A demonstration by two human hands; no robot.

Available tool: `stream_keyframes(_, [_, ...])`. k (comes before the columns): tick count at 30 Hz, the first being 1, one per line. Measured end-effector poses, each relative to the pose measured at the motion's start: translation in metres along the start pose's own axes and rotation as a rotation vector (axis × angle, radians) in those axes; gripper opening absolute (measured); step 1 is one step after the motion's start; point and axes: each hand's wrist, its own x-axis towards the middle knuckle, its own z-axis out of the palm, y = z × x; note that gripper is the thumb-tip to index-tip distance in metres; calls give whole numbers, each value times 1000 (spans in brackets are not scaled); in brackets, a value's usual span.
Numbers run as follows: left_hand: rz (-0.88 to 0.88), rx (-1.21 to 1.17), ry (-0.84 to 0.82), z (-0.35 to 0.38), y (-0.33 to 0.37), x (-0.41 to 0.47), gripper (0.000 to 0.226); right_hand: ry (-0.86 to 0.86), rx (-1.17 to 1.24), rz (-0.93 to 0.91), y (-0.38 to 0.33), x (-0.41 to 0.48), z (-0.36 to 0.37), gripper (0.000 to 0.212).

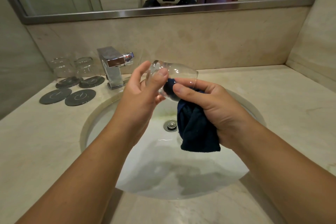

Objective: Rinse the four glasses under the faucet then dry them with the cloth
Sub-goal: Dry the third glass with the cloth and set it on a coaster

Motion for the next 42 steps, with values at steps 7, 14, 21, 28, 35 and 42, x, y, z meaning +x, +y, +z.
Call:
stream_keyframes(7, [1,-17,-40,-2,-4,4,82,22,108,7,2,3,0,25])
stream_keyframes(14, [-93,95,-14,2,-1,1,78,72,43,-51,4,3,0,25])
stream_keyframes(21, [-35,64,2,1,1,-1,53,8,108,65,1,3,-4,33])
stream_keyframes(28, [-134,42,-53,1,1,-1,68,97,41,6,4,6,-4,42])
stream_keyframes(35, [-113,66,-3,-3,-2,0,89,107,-1,-14,5,6,-5,25])
stream_keyframes(42, [-140,-14,-12,-3,2,2,65,77,-19,-3,2,5,-7,21])
